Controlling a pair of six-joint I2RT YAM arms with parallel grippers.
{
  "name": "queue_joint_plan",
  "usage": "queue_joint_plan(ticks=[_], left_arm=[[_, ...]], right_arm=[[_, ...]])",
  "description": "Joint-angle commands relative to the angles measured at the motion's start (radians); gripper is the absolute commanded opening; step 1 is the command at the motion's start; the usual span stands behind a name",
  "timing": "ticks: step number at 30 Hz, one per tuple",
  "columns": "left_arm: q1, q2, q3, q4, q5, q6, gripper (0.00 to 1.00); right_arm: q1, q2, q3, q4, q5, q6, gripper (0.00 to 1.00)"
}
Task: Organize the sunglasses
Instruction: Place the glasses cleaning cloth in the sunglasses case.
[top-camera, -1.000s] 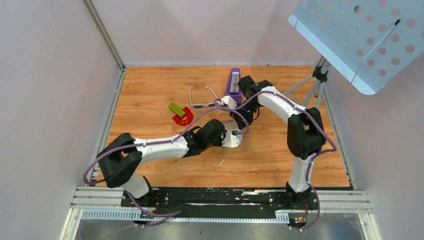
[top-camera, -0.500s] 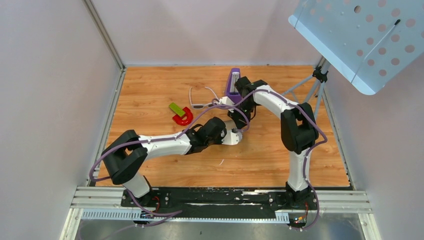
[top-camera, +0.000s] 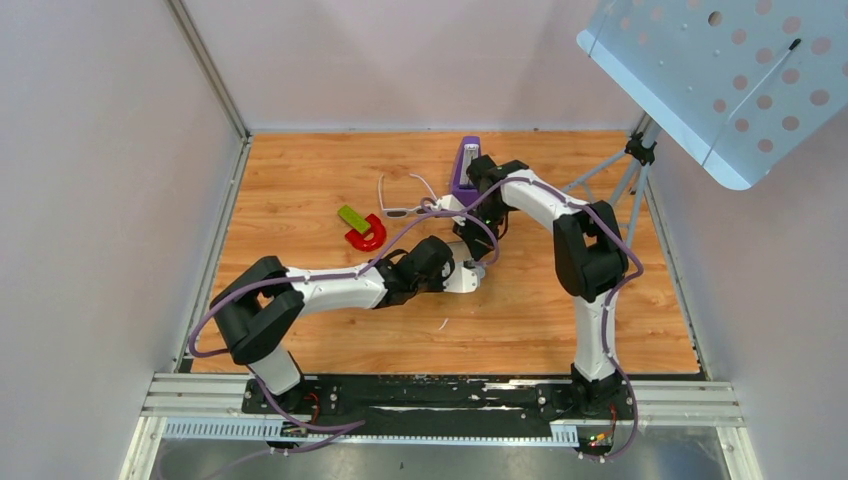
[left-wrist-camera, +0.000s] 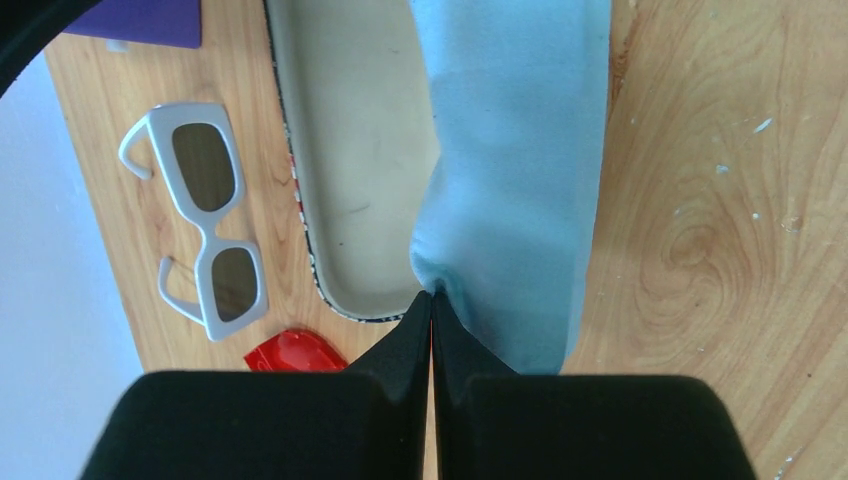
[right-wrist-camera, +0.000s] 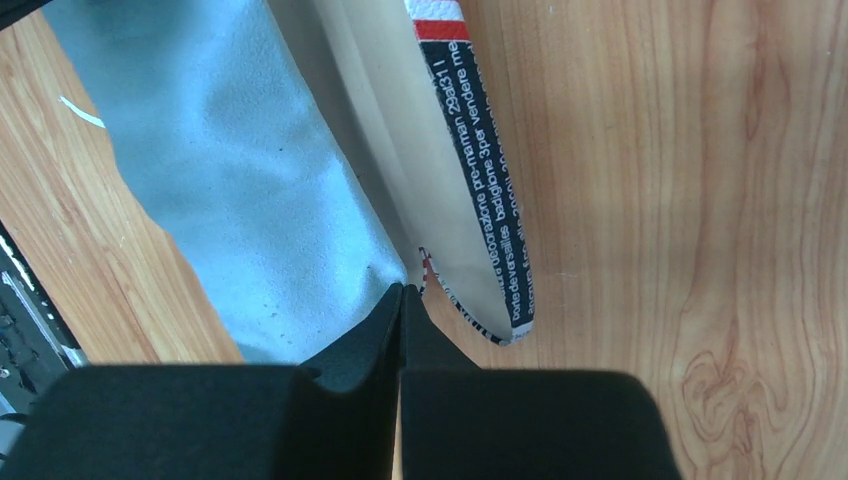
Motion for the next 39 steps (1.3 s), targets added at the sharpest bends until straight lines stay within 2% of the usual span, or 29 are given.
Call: queue_joint_plan(ticks=[1,31,34,36,39], left_arm=[[0.010,0.020,0.022,-0.010,0.020,-0.014,0.00],[0.035,0.064,0.031,0.035,0.034,-0.010,0.00],[0.035,0.062,0.028,0.036,0.040,-0.012,0.08],[0.035,0.054,0.026,0.037,0.041,-0.013,0.15],[0.035,0.033,0.018,0.036,0.040,-0.014,0.21]], right_arm=[[-0.007,0.035,0.032,-0.041,-0.008,-0.005,0.00],[-0.002,0.066,0.052,-0.045,-0.010,0.001,0.00],[0.000,0.063,0.049,-0.047,-0.012,0.002,0.01],[0.000,0.060,0.050,-0.048,-0.011,0.009,0.05],[0.000,0.046,0.054,-0.048,-0.013,0.021,0.13]])
